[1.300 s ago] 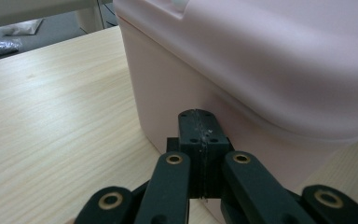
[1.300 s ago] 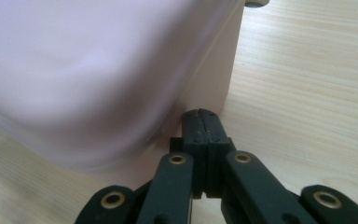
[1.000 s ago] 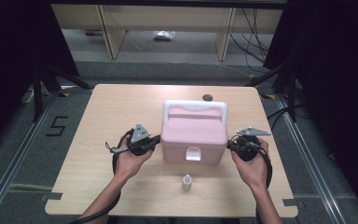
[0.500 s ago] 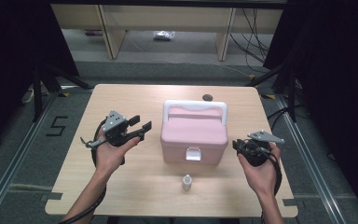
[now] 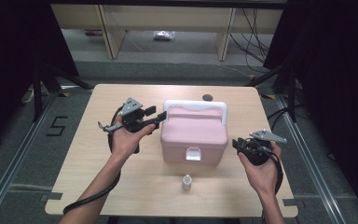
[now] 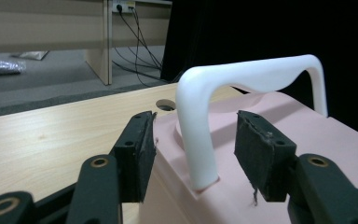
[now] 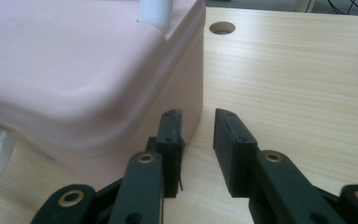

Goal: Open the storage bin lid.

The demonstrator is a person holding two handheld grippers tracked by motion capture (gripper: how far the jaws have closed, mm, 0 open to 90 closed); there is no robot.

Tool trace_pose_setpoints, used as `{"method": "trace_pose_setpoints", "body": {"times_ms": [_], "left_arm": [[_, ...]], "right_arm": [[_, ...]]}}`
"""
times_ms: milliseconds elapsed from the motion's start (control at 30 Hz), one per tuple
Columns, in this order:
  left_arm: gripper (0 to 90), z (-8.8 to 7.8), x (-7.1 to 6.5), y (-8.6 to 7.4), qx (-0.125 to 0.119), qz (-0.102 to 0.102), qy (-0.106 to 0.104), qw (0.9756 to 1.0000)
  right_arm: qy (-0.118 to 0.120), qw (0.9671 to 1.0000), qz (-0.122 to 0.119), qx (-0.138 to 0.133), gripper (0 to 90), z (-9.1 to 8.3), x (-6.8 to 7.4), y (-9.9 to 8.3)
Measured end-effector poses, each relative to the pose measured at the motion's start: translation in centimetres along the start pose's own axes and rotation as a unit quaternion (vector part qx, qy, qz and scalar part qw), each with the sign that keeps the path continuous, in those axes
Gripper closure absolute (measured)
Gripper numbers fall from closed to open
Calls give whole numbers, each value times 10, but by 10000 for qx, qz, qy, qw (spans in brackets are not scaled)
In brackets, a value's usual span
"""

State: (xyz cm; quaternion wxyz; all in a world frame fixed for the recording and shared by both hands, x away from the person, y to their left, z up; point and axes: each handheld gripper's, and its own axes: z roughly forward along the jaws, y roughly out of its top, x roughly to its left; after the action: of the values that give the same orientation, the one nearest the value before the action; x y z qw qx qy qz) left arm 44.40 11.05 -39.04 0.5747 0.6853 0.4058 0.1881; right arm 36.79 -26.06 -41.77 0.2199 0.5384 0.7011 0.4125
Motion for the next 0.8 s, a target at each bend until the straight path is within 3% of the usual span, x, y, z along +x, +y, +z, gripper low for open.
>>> {"method": "trace_pose_setpoints", "body": {"times_ms": [133, 267, 333, 433, 500, 533, 567, 600, 633, 667, 700, 800], "left_arm": [[478, 8, 1, 2, 35, -98, 42, 9999], [490, 12, 1, 2, 106, -100, 81, 9999], [520, 15, 1, 2, 149, -85, 88, 9998], [548, 21, 1, 1, 295, -74, 75, 9995], [622, 24, 0, 1, 315, -59, -1, 9995], [662, 24, 0, 1, 315, -59, -1, 9995], [691, 25, 0, 1, 314, -86, -85, 9994], [691, 25, 0, 1, 332, -106, -80, 9994], [703, 25, 0, 2, 365, -236, -120, 9990], [716, 25, 0, 2, 365, -236, -120, 9990], [716, 24, 1, 3, 342, -331, -161, 9987], [726, 23, 1, 7, 427, -331, -182, 9984]], "right_arm": [[-48, 9998, -143, -140, 718, -1, 0, 0], [-33, 9998, -171, -94, 713, -3, 3, -1], [-6, 9999, -52, -143, 712, -2, 6, -1], [-4, 9998, -147, -154, 713, -3, 6, 1], [57, 9998, -130, -157, 720, -4, 7, 2], [54, 9997, -180, -181, 727, -5, 6, 2], [56, 9999, -14, -127, 738, -6, 9, 2], [56, 9999, -14, -127, 738, -6, 9, 2], [64, 9997, -87, -228, 773, -6, 10, 1], [23, 9995, -257, -197, 795, -6, 8, 1], [23, 9995, -257, -197, 795, -6, 8, 1], [144, 9993, -309, -166, 860, -7, 10, -1]]}}
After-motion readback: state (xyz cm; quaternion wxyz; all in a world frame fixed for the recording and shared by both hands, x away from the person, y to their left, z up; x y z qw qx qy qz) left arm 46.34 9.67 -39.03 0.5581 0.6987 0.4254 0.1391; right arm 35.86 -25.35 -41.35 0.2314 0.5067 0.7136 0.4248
